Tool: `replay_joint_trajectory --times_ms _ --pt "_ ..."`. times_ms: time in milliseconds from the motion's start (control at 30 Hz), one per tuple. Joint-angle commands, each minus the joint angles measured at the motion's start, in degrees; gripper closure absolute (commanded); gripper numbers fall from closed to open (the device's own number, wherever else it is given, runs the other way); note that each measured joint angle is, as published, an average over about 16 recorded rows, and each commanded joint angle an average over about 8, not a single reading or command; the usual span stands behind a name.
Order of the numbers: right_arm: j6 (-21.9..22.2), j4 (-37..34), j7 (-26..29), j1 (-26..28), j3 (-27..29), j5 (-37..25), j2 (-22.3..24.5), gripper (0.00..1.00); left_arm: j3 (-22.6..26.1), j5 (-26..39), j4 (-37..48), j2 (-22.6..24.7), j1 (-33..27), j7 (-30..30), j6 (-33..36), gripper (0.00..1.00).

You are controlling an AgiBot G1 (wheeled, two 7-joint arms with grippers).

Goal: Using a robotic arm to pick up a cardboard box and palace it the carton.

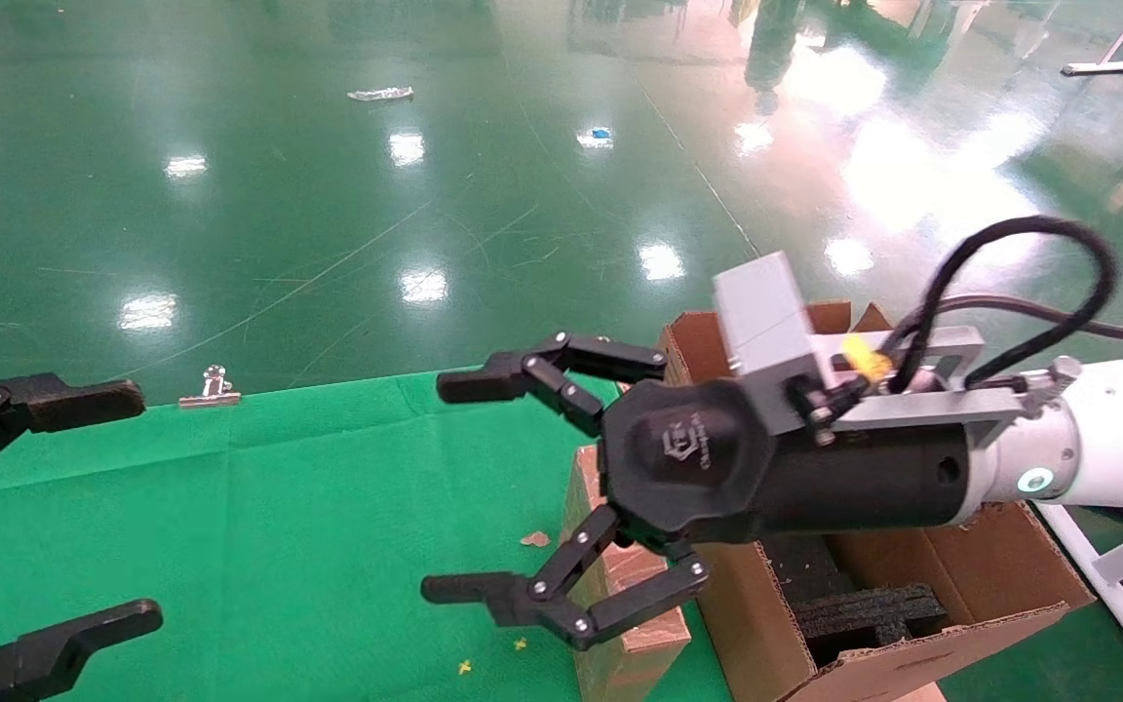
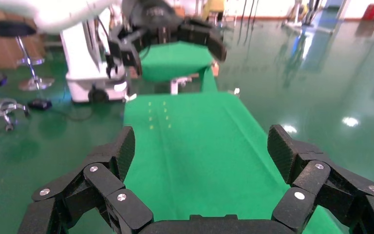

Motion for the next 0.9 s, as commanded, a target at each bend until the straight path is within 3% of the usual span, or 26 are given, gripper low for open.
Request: replay_joint_trajectory --times_ms 33,333,533,700,900 --pt "0.3 0.8 0.5 0.4 -0.6 -1.3 0.1 0.00 0.0 0.0 0.0 0.0 0.0 0.0 0.0 0.00" --pt "-2.0 2.0 10.2 11.3 -12.3 -22.1 -5.4 0.00 0.1 0.0 0.0 0.0 0.0 0.0 0.0 0.00" --pt "-4.1 2.3 13.9 19.6 -20.7 -34.5 -9.8 0.00 0.1 0.0 0.0 0.0 0.0 0.0 0.0 0.00" --pt "-5.1 2.4 16.6 27.8 -27.7 -39.3 -11.6 0.00 0.1 -0.1 0.0 0.0 0.0 0.1 0.0 0.00" --pt "-5.7 2.5 19.9 40.1 -38.2 -39.8 -12.2 0.00 0.1 -0.1 0.0 0.0 0.0 0.1 0.0 0.00"
